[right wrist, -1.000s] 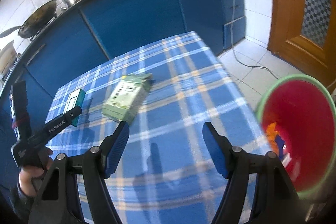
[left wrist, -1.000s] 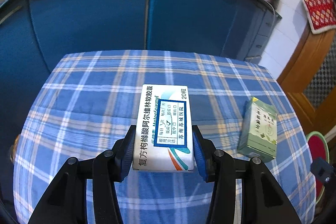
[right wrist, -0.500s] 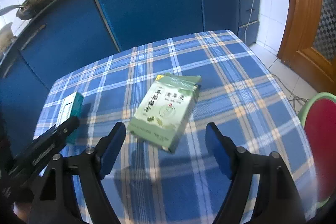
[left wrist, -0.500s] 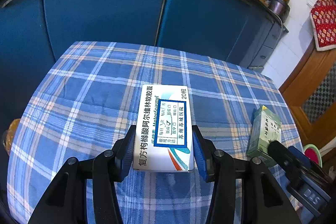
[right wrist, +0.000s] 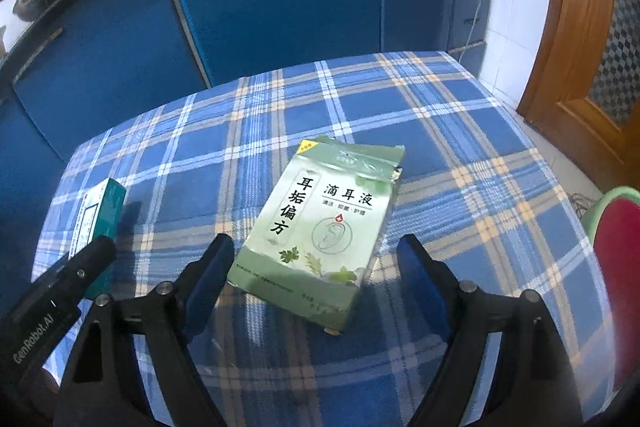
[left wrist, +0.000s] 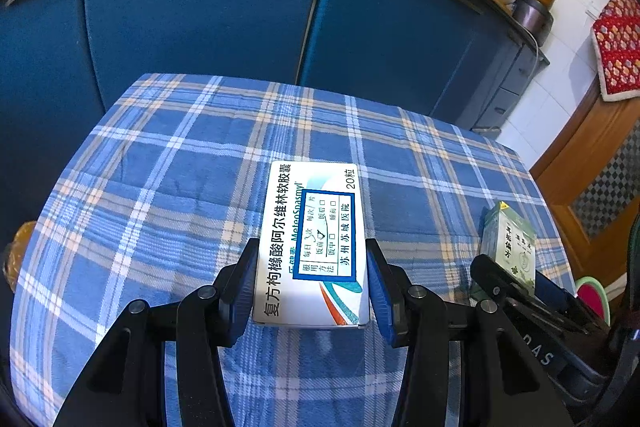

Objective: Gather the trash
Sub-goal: 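Grasp the green ear-drop box with the right tool while the left tool holds the white box, then carry the white box in the left tool while the right tool carries the green box over the bucket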

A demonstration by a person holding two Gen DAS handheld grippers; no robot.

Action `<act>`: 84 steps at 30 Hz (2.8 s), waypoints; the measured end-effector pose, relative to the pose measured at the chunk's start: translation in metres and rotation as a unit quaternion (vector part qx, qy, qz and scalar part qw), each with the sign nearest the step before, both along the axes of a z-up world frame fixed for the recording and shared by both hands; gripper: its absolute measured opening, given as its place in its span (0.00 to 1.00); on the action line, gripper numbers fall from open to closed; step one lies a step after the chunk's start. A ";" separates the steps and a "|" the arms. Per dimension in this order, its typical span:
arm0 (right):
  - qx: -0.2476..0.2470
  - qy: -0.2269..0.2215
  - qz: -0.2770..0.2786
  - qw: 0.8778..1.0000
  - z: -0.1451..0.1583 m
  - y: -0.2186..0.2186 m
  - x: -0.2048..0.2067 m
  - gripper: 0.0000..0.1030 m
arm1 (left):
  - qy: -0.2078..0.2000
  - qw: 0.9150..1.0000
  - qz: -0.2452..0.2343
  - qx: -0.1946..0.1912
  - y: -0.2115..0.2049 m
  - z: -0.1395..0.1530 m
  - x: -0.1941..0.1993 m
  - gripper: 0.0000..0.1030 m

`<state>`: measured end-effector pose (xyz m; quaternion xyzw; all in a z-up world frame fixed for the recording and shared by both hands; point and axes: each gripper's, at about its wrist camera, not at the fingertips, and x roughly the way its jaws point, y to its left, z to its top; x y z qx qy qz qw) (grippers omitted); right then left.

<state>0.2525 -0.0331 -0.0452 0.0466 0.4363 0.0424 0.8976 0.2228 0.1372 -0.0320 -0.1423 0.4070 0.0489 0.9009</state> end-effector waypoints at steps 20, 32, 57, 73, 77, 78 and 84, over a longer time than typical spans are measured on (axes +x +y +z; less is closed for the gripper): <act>0.027 -0.008 0.023 0.999 0.021 -0.029 -0.039 0.62 | -0.009 0.999 -0.031 0.004 -0.014 0.003 -0.001 0.49; 0.053 -0.034 0.011 0.998 0.042 -0.076 -0.090 0.61 | -0.027 0.996 -0.077 0.028 -0.051 0.020 -0.013 0.49; 0.090 -0.070 -0.060 0.992 0.057 -0.169 -0.163 0.60 | -0.038 0.982 -0.181 0.023 -0.144 0.051 -0.056 0.49; 0.105 -0.078 -0.132 0.983 0.053 -0.241 -0.187 0.60 | -0.031 0.966 -0.255 0.033 -0.223 0.054 -0.066 0.49; 0.104 -0.069 -0.151 0.981 0.045 -0.257 -0.188 0.60 | -0.028 0.962 -0.270 0.030 -0.239 0.051 -0.067 0.49; 0.104 -0.067 -0.154 0.980 0.043 -0.261 -0.189 0.60 | -0.028 0.961 -0.274 0.028 -0.243 0.051 -0.067 0.49; 0.100 -0.055 -0.174 0.978 0.031 -0.279 -0.190 0.60 | -0.022 0.955 -0.295 0.027 -0.264 0.046 -0.067 0.49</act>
